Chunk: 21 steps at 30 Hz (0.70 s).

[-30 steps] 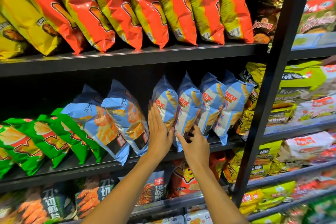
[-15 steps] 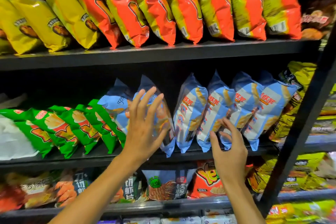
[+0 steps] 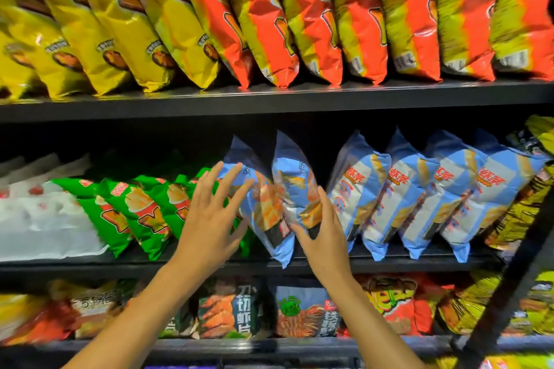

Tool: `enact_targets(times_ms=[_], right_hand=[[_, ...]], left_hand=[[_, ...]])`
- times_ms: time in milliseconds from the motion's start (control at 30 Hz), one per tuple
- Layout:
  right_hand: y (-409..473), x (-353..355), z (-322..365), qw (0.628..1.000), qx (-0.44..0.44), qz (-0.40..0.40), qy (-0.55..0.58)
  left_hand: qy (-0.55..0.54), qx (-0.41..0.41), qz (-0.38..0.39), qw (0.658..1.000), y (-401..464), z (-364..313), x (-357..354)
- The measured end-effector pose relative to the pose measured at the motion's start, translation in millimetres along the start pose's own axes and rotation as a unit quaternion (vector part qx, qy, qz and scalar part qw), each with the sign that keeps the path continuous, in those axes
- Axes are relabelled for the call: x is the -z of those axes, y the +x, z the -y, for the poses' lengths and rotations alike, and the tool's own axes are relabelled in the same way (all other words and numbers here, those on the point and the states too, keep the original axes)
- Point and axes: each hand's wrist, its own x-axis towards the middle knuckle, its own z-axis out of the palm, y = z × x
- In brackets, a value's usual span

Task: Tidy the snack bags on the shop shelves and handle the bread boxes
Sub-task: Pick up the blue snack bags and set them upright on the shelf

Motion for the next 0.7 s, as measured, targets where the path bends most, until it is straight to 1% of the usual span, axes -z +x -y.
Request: enact_targets(times_ms=[133,333,400,467,500,567,633,700], right_hand=[[3,9,5,0.999,-0.022,-0.026,0.014],[-15,31,26,0.996,-0.016,-0.043,0.072],[-23,40,31,0.995,-0.014,-0.054,0.081],[-35,50,35,0.993,-0.011,-0.067,0.093],[-42,54,38,0.992,-0.008,-0.071,0.1],[-56,61,45,0.99,-0.001,-0.076,0.119],[-71,67,47,0.988,0.015,-0.076,0.131],[-85,73,47,0.987,0.035,-0.073,0.14]], left_hand=[[0.003,0.003,0.005,1.0,1,1,1],[-0.023,0.005,-0.004,1.0,-1,-4,0],[-0.048,0.003,-0.023,0.999,-1,-13,5],[-0.111,0.025,-0.046,0.992,-4,-34,13],[-0.162,0.048,-0.052,0.984,-8,-49,18],[-0.277,0.1,-0.037,0.955,-17,-84,29],[-0.376,0.153,0.001,0.914,-26,-120,38],[-0.454,0.205,0.023,0.867,-33,-150,41]])
